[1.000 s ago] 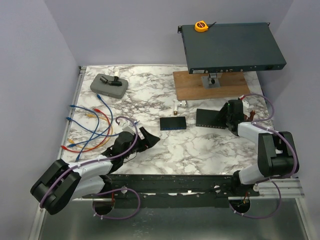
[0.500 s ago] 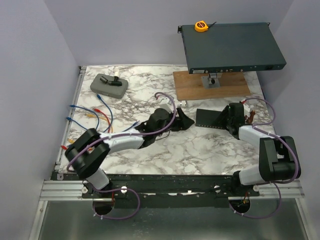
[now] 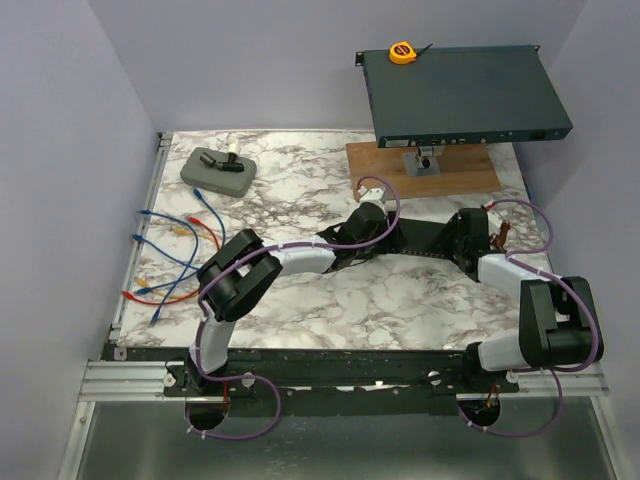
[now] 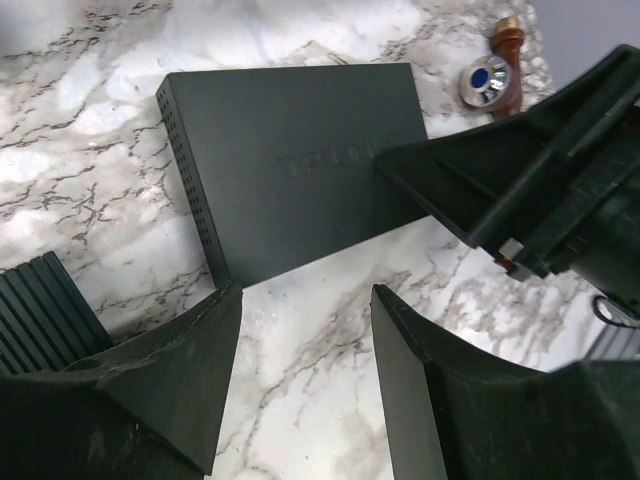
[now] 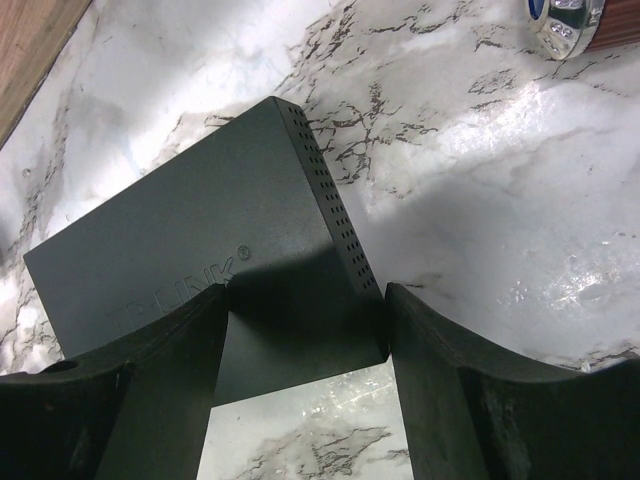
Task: Pull the plug from the switch port
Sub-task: Move the switch port to the center of the board.
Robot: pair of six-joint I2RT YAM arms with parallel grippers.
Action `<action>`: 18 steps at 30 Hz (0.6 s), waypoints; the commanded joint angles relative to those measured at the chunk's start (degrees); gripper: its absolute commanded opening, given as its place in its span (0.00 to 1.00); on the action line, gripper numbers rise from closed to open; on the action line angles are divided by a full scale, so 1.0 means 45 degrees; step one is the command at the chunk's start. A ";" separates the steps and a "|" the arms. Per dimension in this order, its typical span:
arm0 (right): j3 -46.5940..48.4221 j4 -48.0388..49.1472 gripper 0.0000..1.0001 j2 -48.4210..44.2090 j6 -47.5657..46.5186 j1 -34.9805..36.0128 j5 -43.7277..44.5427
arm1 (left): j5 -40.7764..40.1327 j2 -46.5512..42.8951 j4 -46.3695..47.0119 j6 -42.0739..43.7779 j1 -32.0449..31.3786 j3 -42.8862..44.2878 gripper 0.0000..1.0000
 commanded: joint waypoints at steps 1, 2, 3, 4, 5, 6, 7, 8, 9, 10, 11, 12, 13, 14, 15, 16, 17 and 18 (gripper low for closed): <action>-0.0077 -0.0247 0.66 -0.0195 0.0219 0.0024 0.0177 | -0.0778 0.0811 -0.2004 0.0473 -0.0039 0.1375 0.54; -0.0092 -0.0241 0.65 -0.0178 0.0220 0.0022 0.0147 | -0.0807 0.0956 -0.2204 0.0474 -0.0039 0.1606 0.54; -0.0077 -0.0241 0.65 -0.0176 0.0220 0.0031 0.0144 | -0.0845 0.1117 -0.2439 0.0510 -0.0039 0.1861 0.54; -0.0076 -0.0241 0.65 -0.0176 0.0231 0.0026 0.0118 | -0.0934 0.1277 -0.2708 0.0519 -0.0039 0.2075 0.54; -0.0091 -0.0241 0.64 -0.0178 0.0223 0.0022 0.0114 | -0.1003 0.1348 -0.2773 0.0601 -0.0040 0.2207 0.54; -0.0066 -0.0241 0.63 -0.0181 0.0239 0.0024 0.0140 | -0.1005 0.1390 -0.2765 0.0608 -0.0039 0.2252 0.54; -0.0040 -0.0242 0.63 -0.0176 0.0240 0.0022 0.0127 | -0.1032 0.1427 -0.2826 0.0596 -0.0044 0.2345 0.54; -0.0010 -0.0242 0.62 -0.0157 0.0239 0.0022 0.0116 | -0.1059 0.1485 -0.2929 0.0576 -0.0040 0.2459 0.54; -0.0003 -0.0252 0.62 -0.0147 0.0255 0.0022 0.0111 | -0.1097 0.1543 -0.3079 0.0606 -0.0039 0.2625 0.54; 0.0021 -0.0260 0.62 -0.0127 0.0261 0.0022 0.0076 | -0.1103 0.1634 -0.3297 0.0593 -0.0039 0.2807 0.54; 0.0052 -0.0261 0.61 -0.0119 0.0300 0.0022 0.0066 | -0.1088 0.1699 -0.3502 0.0555 -0.0050 0.3012 0.54; 0.0064 -0.0267 0.61 -0.0118 0.0321 0.0031 0.0046 | -0.1079 0.1775 -0.3706 0.0507 -0.0059 0.3177 0.53; 0.0080 -0.0300 0.61 -0.0117 0.0337 0.0022 0.0007 | -0.1055 0.1824 -0.3760 0.0453 -0.0059 0.3389 0.53; 0.0093 -0.0318 0.61 -0.0127 0.0356 0.0022 -0.0012 | -0.1035 0.1910 -0.4132 0.0406 -0.0060 0.3570 0.52; 0.0084 -0.0319 0.61 -0.0146 0.0357 0.0022 -0.0033 | -0.0977 0.1986 -0.4273 0.0347 -0.0060 0.3721 0.52; 0.0088 -0.0319 0.61 -0.0173 0.0381 0.0022 -0.0057 | -0.0854 0.2037 -0.4345 0.0269 -0.0062 0.3834 0.51; 0.0102 -0.0319 0.61 -0.0195 0.0386 0.0022 -0.0088 | -0.0670 0.2083 -0.4352 0.0169 -0.0057 0.3908 0.50; 0.0074 -0.0340 0.61 -0.0214 0.0387 0.0021 -0.0092 | -0.0503 0.2117 -0.4336 -0.0010 -0.0049 0.3969 0.48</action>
